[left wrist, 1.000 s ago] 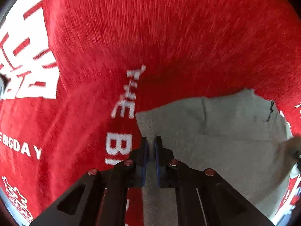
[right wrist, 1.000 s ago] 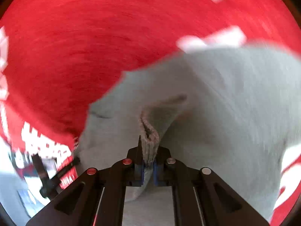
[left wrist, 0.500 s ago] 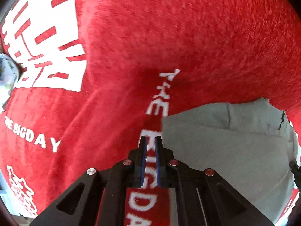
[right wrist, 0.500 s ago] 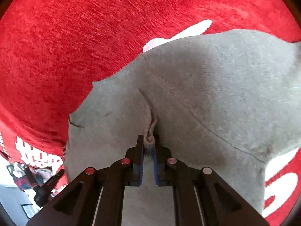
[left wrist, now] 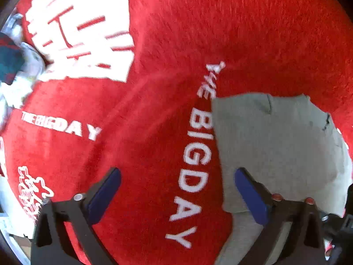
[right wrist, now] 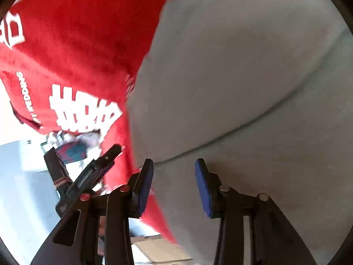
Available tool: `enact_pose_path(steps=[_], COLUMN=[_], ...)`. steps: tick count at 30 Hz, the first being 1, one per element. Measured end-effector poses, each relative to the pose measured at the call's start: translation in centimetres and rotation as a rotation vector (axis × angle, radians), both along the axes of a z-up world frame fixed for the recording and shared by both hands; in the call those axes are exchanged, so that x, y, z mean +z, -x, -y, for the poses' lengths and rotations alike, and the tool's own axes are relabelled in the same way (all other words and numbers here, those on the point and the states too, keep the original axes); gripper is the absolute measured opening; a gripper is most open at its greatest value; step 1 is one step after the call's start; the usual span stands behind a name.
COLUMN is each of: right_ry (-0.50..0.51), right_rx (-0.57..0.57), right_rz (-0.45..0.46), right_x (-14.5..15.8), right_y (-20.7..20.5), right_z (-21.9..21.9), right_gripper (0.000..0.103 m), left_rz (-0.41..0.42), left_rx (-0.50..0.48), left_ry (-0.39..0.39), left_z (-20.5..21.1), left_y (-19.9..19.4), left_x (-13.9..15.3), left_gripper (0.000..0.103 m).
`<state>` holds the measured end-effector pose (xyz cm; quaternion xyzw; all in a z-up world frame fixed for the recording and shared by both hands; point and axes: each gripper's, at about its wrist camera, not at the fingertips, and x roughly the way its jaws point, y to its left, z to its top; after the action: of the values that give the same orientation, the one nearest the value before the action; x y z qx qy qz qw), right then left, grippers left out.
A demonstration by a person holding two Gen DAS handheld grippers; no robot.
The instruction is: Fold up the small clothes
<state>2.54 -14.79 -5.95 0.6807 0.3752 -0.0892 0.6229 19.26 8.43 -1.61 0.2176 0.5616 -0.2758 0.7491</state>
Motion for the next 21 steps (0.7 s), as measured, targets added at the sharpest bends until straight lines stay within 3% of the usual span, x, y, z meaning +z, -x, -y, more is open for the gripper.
enact_pose_path(steps=[4, 7, 13, 17, 21], right_ry=[-0.021, -0.006, 0.020, 0.026, 0.134], right_rx=[-0.028, -0.052, -0.028, -0.012, -0.005], right_rz=[-0.010, -0.017, -0.048, -0.065, -0.124], right_x=[-1.1, -1.4, -1.7, -1.5, 1.0], right_y=[-2.4, -3.3, -4.4, -4.4, -0.2], right_z=[-1.2, -1.4, -3.4, -3.7, -0.9], right_gripper=[0.043, 0.007, 0.006, 0.010, 0.014], left_rz=[-0.028, -0.024, -0.014, -0.024, 0.014], left_rx=[-0.030, -0.030, 0.002, -0.048, -0.096], left_ry=[0.000, -0.031, -0.043, -0.048, -0.031], left_z=[-0.7, -1.0, -1.6, -0.3, 1.1], left_y=[0.7, 0.5, -0.5, 0.5, 2.3], left_x=[0.4, 0.3, -0.3, -1.2, -1.4], left_gripper=[0.103, 0.103, 0.103, 0.103, 0.103])
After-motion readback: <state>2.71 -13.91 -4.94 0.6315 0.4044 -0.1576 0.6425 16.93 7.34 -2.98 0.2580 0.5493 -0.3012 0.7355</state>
